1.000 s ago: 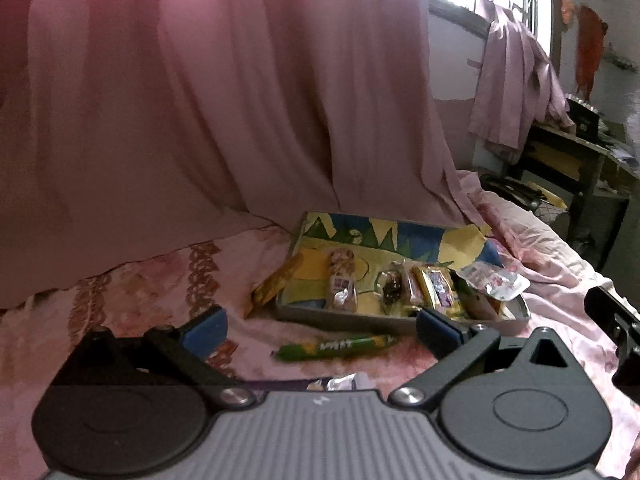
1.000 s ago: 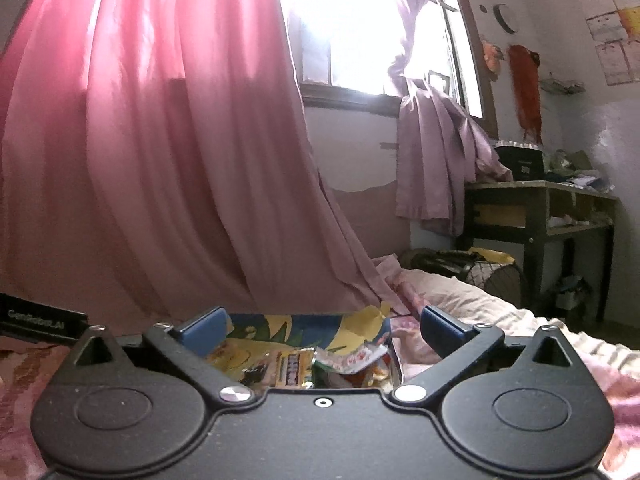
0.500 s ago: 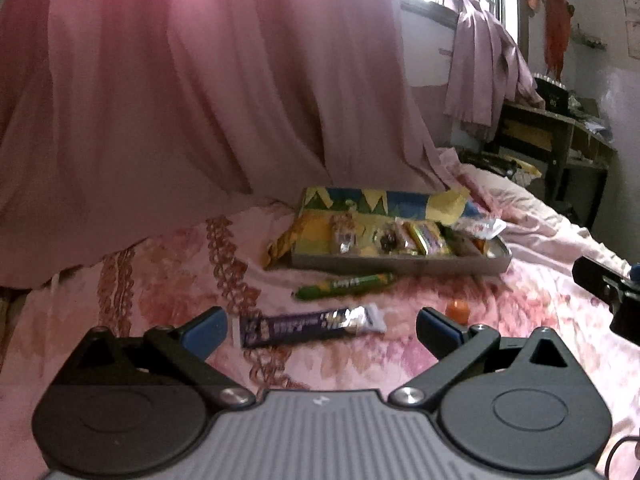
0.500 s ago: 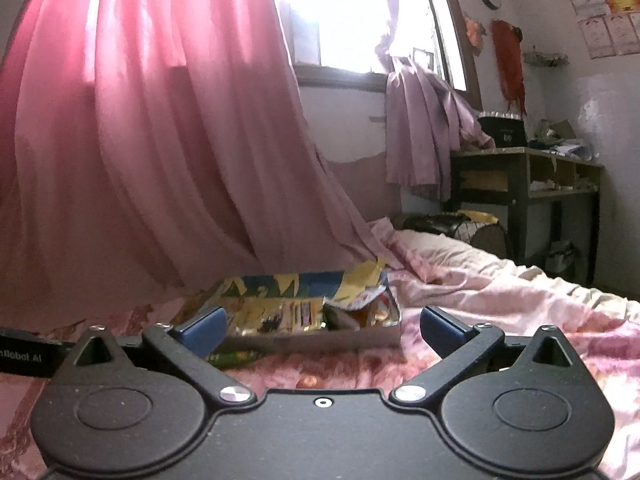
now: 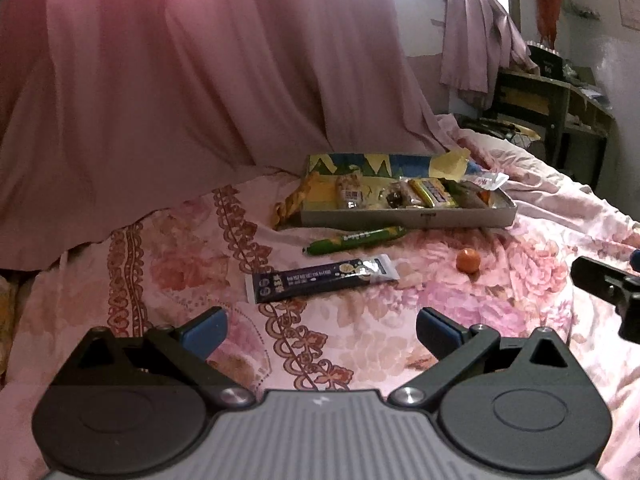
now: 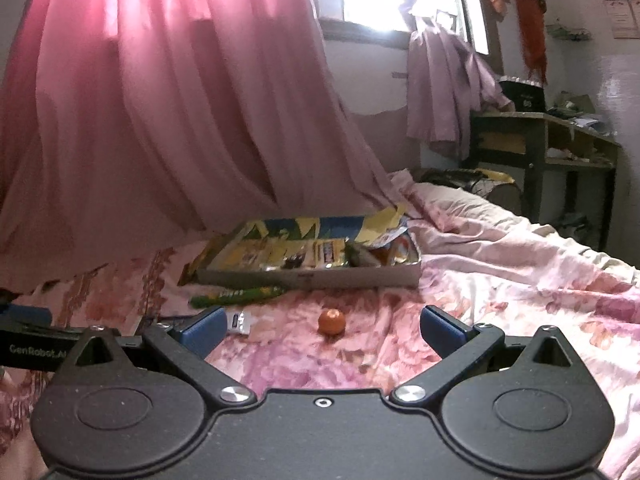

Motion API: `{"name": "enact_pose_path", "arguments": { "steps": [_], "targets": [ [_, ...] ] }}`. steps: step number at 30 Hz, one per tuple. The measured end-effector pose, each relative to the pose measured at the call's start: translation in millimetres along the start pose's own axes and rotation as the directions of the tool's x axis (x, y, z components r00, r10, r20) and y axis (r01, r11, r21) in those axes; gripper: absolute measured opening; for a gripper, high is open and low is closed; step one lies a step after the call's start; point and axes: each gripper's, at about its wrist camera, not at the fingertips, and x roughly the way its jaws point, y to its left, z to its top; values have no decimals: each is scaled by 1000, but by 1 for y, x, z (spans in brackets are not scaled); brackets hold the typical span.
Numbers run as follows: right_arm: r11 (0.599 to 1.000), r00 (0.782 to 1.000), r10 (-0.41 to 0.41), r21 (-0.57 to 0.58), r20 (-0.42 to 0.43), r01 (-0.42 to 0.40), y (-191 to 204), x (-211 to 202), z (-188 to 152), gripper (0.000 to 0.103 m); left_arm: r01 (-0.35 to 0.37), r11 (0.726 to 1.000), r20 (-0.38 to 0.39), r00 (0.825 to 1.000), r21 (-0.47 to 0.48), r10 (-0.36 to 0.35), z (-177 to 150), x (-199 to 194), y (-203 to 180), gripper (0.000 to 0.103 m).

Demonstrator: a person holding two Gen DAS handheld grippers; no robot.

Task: Organize snacks
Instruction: 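Withdraw both tools from the tray back over the remaining snacks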

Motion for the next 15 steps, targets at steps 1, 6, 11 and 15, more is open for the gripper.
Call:
{"name": "enact_pose_path", "arguments": {
  "steps": [1,6,11,15],
  "targets": [
    [1000,1000,3,-4,-9,-3,1,2,-2,102,-1,1000,-4,1000,2,1,-2,0,-1,103],
    [1000,999,13,-18,-47,-14,4,9,-4,102,-13,1000,-33,999,16,13,-10,4,-1,103],
    [999,997,28,-22,-73,-30,5,11,-6,102,-18,1000,-58,998,13,19,-14,6,0,103],
    [999,994,35,-15,-103,-37,5,15,-7,102,-19,1000,-63,998,17,20,-15,6,1,103]
  ]
}}
